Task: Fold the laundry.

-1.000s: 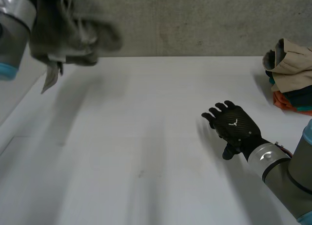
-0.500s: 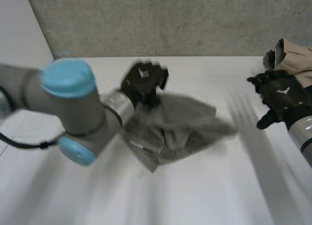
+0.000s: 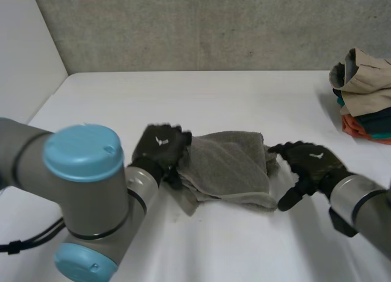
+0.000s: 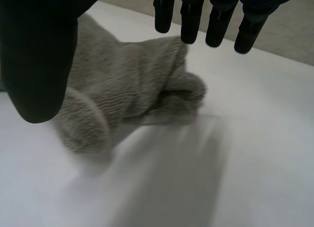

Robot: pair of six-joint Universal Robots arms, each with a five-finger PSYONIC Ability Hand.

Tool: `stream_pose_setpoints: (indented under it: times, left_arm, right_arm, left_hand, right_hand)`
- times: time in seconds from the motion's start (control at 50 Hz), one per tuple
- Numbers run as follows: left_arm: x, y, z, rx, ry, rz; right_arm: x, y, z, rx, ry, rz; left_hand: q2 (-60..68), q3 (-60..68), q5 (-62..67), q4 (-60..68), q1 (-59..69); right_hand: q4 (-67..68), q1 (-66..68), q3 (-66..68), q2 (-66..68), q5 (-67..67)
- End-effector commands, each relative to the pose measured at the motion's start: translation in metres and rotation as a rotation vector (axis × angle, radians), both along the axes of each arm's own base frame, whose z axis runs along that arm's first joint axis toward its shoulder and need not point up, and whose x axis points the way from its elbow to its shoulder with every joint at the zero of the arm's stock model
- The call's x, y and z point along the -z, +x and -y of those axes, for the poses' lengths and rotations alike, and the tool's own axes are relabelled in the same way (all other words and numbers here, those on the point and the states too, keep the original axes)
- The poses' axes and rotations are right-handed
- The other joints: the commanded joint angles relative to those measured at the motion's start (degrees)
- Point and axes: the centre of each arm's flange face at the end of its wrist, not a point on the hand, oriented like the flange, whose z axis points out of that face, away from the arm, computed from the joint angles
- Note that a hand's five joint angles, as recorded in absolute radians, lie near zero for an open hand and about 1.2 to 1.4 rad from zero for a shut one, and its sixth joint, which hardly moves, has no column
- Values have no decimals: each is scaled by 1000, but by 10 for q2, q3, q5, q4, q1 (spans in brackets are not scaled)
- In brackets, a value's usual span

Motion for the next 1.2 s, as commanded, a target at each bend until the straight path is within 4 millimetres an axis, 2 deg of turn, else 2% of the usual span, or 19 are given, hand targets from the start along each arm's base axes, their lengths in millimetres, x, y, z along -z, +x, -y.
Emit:
stream_pose_setpoints:
  times: [0.02, 0.2, 0.3, 0.32, 0.42, 0.48, 0.56, 0.58, 0.6, 0.64, 0.66, 0.72, 0.74, 0.8, 0.86, 0.96, 1.02, 1.14, 1.2]
  left_arm:
    - [32, -7, 27, -25, 48, 26]
    - [46, -18, 59, -21, 38, 2]
    - [51, -31, 74, 7, 18, -26]
    - [51, -32, 76, 10, 15, -28]
    - [39, -38, 97, 5, -41, -69]
    - [4, -42, 119, -13, -146, -135]
    - [-68, -41, 156, -52, -407, -291]
    - [-85, -40, 162, -60, -463, -329]
    - [-128, -33, 171, -86, -602, -413]
    - [-171, -24, 171, -96, -730, -487]
    - [-202, -17, 168, -96, -824, -542]
    - [-228, -13, 160, -92, -902, -592]
    - [-234, -12, 158, -88, -915, -602]
    - [-239, -12, 150, -79, -912, -607]
    - [-238, -7, 139, -80, -875, -583]
    - [-209, 6, 124, -92, -761, -503]
    - [-170, 12, 111, -94, -641, -421]
    - [-79, 33, 80, -105, -374, -253]
    - [-48, 40, 66, -106, -284, -199]
  right_arm:
    - [26, 18, -5, -65, 2, 0]
    - [43, 34, 6, -49, -78, -37]
    - [42, 51, 24, -46, -196, -42]
    - [40, 54, 28, -47, -216, -41]
    - [21, 69, 60, -57, -355, -74]
    - [-4, 75, 78, -40, -459, -76]
    - [-61, 83, 104, 28, -674, -79]
    - [-89, 84, 114, 66, -769, -70]
    - [-104, 86, 117, 84, -821, -58]
    - [-133, 86, 124, 126, -928, -17]
    - [-162, 88, 125, 158, -1033, 51]
    - [-201, 87, 119, 194, -1190, 151]
    - [-224, 84, 112, 210, -1281, 199]
    - [-241, 86, 100, 201, -1349, 245]
    - [-236, 90, 95, 163, -1333, 236]
    - [-189, 94, 86, 68, -1159, 122]
    - [-162, 91, 78, 28, -1041, 51]
    - [-70, 78, 52, -74, -685, -116]
    - [-31, 68, 37, -102, -546, -177]
  left_hand:
    - [45, 45, 42, 43, 37]
    - [65, 65, 61, 63, 57]
    - [484, 484, 481, 483, 477]
    - [542, 542, 539, 540, 534]
    - [543, 542, 539, 541, 535]
    - [543, 542, 539, 541, 535]
    - [543, 542, 539, 541, 535]
    - [543, 542, 539, 541, 535]
    - [543, 542, 539, 541, 535]
    - [543, 542, 539, 541, 535]
    - [543, 542, 539, 541, 535]
    - [543, 542, 539, 541, 535]
    - [543, 542, 539, 541, 535]
    - [543, 542, 539, 541, 535]
    - [543, 542, 539, 541, 535]
    - [543, 542, 539, 541, 535]
    - [543, 542, 539, 541, 535]
    - [543, 542, 539, 541, 535]
    - [543, 542, 539, 541, 535]
  right_hand:
    - [69, 72, 70, 69, 66]
    - [189, 192, 189, 189, 185]
    - [634, 637, 634, 634, 630]
    - [646, 649, 646, 646, 642]
    - [646, 649, 646, 646, 642]
    - [646, 649, 646, 646, 642]
    - [646, 649, 646, 646, 642]
    - [646, 649, 646, 646, 642]
    - [646, 649, 646, 646, 642]
    - [646, 649, 646, 646, 642]
    - [646, 649, 646, 646, 642]
    - [646, 649, 646, 646, 642]
    - [646, 649, 646, 646, 642]
    - [646, 649, 646, 646, 642]
    - [646, 649, 646, 646, 642]
    - [646, 649, 646, 646, 642]
    - [646, 649, 646, 646, 642]
    - [646, 649, 646, 646, 642]
    - [646, 649, 646, 646, 642]
